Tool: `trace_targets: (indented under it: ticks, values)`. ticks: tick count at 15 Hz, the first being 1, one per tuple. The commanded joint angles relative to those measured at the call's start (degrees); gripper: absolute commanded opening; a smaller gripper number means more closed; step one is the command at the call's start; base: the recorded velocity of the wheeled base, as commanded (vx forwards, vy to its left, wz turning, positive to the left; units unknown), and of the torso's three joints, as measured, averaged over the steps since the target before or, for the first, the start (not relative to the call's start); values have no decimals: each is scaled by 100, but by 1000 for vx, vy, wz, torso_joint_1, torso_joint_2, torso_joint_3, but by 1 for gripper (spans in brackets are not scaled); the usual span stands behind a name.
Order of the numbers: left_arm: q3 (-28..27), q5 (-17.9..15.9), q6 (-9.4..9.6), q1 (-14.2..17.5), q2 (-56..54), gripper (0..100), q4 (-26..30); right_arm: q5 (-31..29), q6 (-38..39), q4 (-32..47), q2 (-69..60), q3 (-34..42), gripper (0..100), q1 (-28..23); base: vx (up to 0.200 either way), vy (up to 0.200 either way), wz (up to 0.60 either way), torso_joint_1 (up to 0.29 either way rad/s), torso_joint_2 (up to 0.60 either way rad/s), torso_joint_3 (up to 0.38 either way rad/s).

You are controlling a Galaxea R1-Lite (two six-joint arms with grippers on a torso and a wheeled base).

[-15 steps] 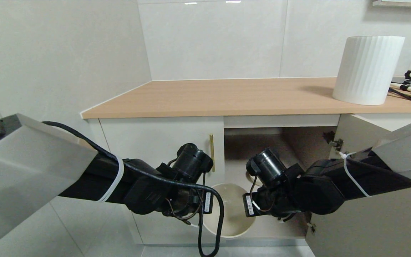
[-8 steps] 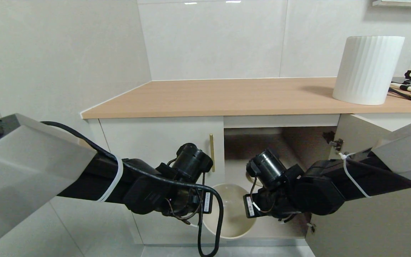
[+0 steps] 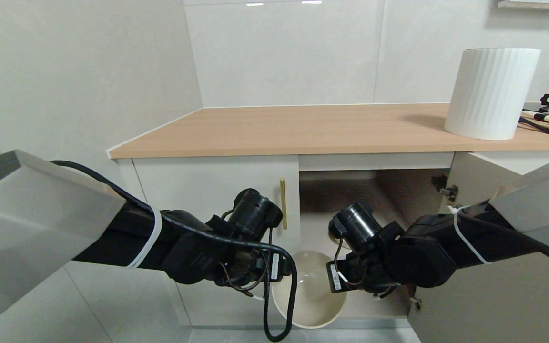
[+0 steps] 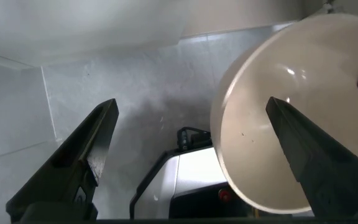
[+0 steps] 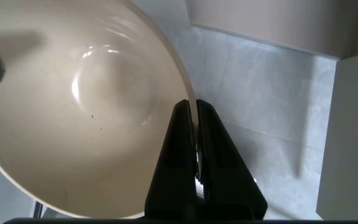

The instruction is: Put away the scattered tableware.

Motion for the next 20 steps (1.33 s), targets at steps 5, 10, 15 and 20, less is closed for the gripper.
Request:
trace_targets:
  ticks: [5,10,15,20]
  values:
    - [5,-5,-12,1,-103,100,-6,-281,5,-651,388,64,0,-1119,0,0,0,0,0,0]
    - [5,-5,-12,10,-112,100,-6,-342,23,-2189,1127,-200,0,-1866,0,0,0,0,0,0]
    - [5,-5,-12,10,-103,100,-14,-571,401,-2277,1795,-1087,0,-2279,0,0,0,0,0,0]
    - [-4,-5,-12,10,-103,100,-14,-580,471,-2207,2199,-1676,0,-2455,0,0,0,0,0,0]
